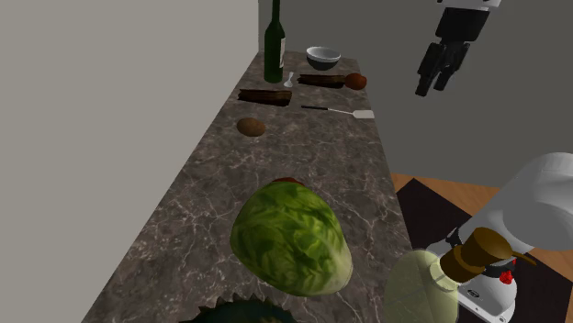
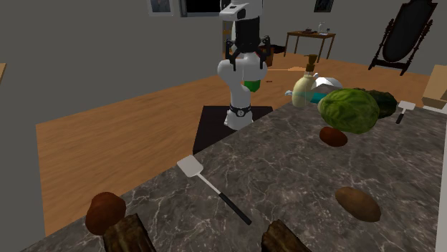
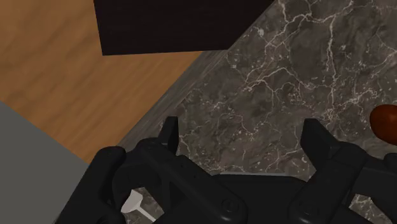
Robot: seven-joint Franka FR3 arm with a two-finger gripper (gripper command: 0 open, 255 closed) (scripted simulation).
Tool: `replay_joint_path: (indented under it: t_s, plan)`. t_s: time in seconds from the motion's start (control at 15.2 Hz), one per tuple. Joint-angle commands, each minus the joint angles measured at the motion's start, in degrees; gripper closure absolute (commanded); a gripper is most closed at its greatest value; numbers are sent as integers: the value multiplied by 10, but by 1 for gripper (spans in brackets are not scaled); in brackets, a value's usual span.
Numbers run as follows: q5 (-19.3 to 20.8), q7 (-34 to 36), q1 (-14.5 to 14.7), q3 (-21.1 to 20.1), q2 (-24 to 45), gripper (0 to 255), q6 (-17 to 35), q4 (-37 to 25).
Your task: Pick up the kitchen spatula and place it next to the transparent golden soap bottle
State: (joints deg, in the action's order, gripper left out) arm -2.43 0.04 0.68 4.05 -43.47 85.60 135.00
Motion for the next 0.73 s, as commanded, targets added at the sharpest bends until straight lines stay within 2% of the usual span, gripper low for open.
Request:
replay_joint_path:
  t_s: [0.0,0.33,0.66]
  plan:
    - [0,0,0,0,0,0,0,0]
    - [36,-103,10,46,61,0,88,14]
    - [55,-202,24,89,143,0,175,4]
